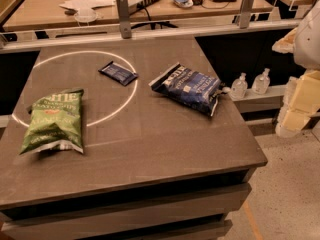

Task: Pick blue chip bag

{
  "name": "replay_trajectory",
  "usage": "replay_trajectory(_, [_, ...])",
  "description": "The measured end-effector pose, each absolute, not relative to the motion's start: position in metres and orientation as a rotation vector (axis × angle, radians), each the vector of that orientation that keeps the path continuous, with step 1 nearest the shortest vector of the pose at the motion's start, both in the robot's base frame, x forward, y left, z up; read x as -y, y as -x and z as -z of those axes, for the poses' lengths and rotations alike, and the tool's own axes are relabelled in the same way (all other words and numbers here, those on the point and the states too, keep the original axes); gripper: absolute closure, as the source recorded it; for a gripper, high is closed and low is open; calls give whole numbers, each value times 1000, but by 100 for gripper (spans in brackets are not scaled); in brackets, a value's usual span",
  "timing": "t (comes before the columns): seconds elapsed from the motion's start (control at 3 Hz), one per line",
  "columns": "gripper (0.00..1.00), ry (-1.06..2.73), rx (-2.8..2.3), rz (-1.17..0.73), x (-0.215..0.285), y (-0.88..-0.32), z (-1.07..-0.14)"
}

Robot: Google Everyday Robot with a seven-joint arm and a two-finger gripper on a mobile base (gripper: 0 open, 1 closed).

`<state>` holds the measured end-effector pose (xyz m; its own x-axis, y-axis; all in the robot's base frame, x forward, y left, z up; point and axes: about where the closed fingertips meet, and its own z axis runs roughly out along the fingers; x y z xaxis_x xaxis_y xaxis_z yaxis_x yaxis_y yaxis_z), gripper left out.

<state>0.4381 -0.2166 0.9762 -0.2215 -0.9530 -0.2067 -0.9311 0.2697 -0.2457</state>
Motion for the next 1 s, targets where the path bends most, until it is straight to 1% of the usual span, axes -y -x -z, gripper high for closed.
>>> replay_trajectory(0.33, [0, 1720, -2223, 90, 216, -439, -977])
replay_trajectory(0.67, [0, 1698, -2178, 39, 211, -442, -980])
replay_trajectory(1.0, [0, 1642, -2084, -63, 204, -460, -977])
